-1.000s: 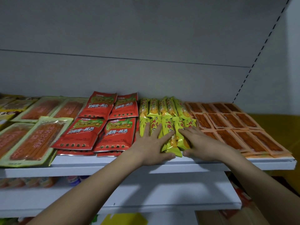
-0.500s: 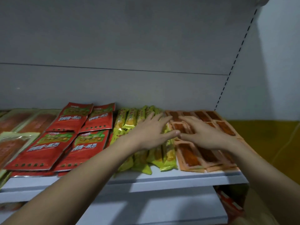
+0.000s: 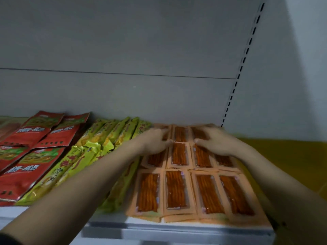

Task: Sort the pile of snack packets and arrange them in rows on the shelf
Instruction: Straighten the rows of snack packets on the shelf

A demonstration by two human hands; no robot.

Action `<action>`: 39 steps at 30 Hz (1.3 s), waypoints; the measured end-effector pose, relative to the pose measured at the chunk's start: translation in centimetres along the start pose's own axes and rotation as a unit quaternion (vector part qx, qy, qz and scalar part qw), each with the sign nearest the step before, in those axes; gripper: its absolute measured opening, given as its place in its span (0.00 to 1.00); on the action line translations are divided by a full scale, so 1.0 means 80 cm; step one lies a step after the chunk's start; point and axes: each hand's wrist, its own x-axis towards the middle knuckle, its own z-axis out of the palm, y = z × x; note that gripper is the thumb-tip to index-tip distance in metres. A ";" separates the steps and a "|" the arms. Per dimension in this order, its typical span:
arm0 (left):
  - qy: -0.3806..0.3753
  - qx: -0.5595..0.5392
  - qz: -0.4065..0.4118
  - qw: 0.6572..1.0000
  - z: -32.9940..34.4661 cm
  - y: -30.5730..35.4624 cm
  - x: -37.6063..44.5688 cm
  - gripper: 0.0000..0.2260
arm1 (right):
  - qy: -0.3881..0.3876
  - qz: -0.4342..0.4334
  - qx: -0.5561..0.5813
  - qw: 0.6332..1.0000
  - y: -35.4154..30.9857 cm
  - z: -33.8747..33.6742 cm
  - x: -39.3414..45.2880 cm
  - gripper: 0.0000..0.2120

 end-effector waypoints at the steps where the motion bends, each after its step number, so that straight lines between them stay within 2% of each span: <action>1: -0.007 0.002 -0.008 1.000 0.004 0.002 0.008 0.26 | -0.007 -0.007 -0.009 1.000 0.002 0.002 0.010 0.31; 4: -0.030 0.015 -0.032 0.999 0.010 0.010 0.019 0.28 | -0.020 -0.005 -0.030 0.999 0.001 0.013 0.034 0.30; 10: -0.077 0.012 -0.074 0.994 0.021 0.023 0.029 0.30 | -0.094 0.031 -0.039 0.994 -0.004 0.047 0.057 0.34; 14: -0.075 0.031 -0.068 0.994 0.019 0.023 0.033 0.31 | -0.082 0.022 -0.017 0.996 -0.003 0.041 0.056 0.32; 18: -0.083 0.030 -0.054 0.995 0.020 0.023 0.031 0.31 | -0.006 0.072 -0.011 0.997 0.036 0.029 0.057 0.31; 24: -0.076 0.015 -0.053 0.996 0.023 0.023 0.025 0.31 | -0.049 0.114 0.012 0.992 0.041 0.037 0.051 0.32; 26: -0.048 0.028 -0.036 0.998 0.016 0.026 0.015 0.30 | -0.023 0.098 0.005 0.995 0.037 0.032 0.043 0.32; 29: 0.007 0.037 0.014 0.999 0.003 0.029 -0.015 0.24 | 0.020 0.023 -0.004 1.000 0.016 0.018 0.002 0.28; 31: 0.020 0.042 0.048 0.998 0.001 0.026 -0.039 0.19 | -0.001 -0.021 0.003 1.000 -0.005 0.015 -0.036 0.27; 33: 0.000 0.048 0.067 0.997 0.007 0.024 -0.058 0.17 | -0.047 -0.046 -0.003 0.998 -0.025 0.018 -0.066 0.27; 36: -0.009 0.052 0.076 0.996 0.020 0.022 -0.067 0.15 | -0.101 -0.048 -0.044 0.993 -0.043 0.034 -0.076 0.28; 39: 0.024 0.038 0.066 0.997 0.026 0.022 -0.068 0.16 | -0.102 -0.039 -0.052 0.993 -0.048 0.044 -0.075 0.30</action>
